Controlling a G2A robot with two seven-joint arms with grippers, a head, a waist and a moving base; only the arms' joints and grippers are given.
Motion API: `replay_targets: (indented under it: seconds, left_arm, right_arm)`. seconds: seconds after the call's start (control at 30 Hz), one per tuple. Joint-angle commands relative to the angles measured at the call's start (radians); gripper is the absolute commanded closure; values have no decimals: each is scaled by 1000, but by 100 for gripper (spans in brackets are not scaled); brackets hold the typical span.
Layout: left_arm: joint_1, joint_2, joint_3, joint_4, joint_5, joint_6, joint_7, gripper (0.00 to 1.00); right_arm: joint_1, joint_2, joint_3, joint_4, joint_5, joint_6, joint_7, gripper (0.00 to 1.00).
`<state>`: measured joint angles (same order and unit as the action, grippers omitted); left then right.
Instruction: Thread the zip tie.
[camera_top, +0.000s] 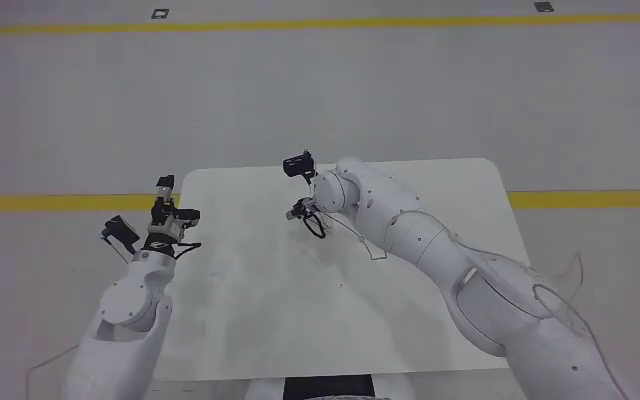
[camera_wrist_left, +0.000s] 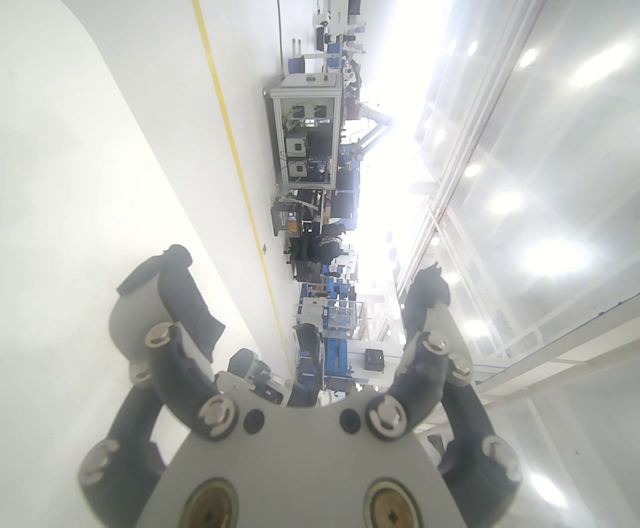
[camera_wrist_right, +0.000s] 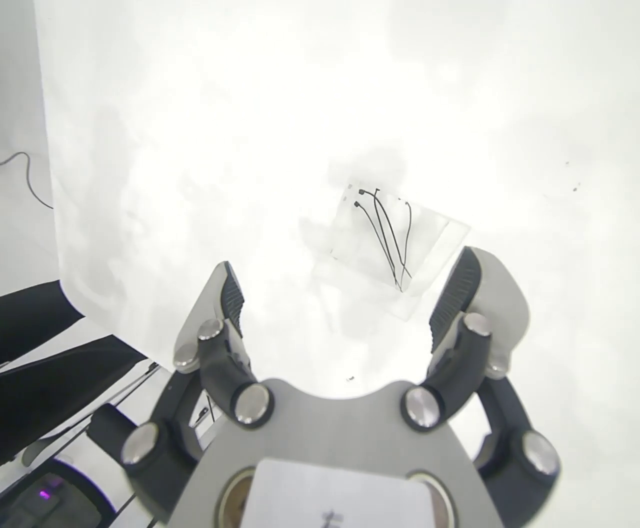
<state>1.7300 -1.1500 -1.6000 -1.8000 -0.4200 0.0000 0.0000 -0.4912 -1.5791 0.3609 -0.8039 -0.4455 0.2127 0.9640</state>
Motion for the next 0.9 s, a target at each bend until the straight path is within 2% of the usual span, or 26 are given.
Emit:
replay_targets:
  seconds: [0.0, 0.17, 0.5, 0.7, 0.73, 0.77, 0.87]
  left_arm:
    - [0, 0, 0, 0, 0, 0, 0, 0]
    - [0, 0, 0, 0, 0, 0, 0, 0]
    - [0, 0, 0, 0, 0, 0, 0, 0]
    - [0, 0, 0, 0, 0, 0, 0, 0]
    - [0, 0, 0, 0, 0, 0, 0, 0]
    - [0, 0, 0, 0, 0, 0, 0, 0]
    - [0, 0, 0, 0, 0, 0, 0, 0]
  right_arm:
    - [10, -19, -10, 32, -5, -1, 14, 0]
    - [22, -67, -22, 115, 5, 2, 25, 0]
    - [22, -67, -22, 115, 5, 2, 25, 0]
    - [5, -67, -1, 104, -8, -19, -31, 0]
    - [4, -68, 0, 104, -14, -15, -31, 24]
    - [3, -69, 1, 103, -23, -9, -30, 53]
    - [-2, -74, 0, 107, -49, 15, -26, 62]
